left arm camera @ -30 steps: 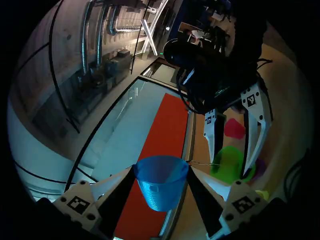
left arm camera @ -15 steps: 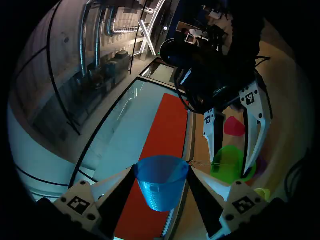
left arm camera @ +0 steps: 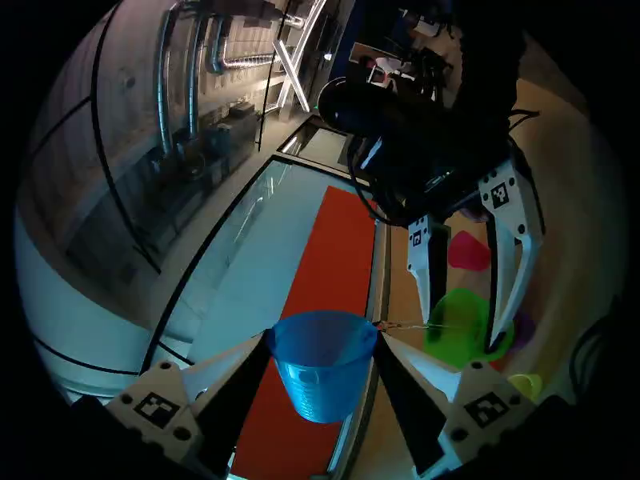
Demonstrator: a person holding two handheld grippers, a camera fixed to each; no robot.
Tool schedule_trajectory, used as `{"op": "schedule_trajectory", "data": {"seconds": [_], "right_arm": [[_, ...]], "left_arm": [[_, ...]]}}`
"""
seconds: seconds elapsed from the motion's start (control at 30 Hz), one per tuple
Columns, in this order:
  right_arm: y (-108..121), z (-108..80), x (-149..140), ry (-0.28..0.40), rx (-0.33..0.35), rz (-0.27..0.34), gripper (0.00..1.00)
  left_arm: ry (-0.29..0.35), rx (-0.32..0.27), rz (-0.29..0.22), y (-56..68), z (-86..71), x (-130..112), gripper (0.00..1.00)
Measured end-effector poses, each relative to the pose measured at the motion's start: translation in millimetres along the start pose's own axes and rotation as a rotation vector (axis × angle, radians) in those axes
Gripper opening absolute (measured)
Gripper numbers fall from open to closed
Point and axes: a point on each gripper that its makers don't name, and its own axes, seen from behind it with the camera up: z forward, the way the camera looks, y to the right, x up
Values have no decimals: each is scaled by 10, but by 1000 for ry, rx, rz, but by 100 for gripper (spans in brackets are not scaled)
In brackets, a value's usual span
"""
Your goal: Pour water
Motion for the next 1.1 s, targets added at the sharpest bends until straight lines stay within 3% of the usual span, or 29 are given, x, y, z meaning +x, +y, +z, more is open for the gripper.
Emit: {"op": "schedule_trajectory", "data": {"seconds": [1.1], "right_arm": [[-5,-23,-18,-5,1,-2,92]], "left_arm": [[2,-5,46,36,-18,15,88]]}}
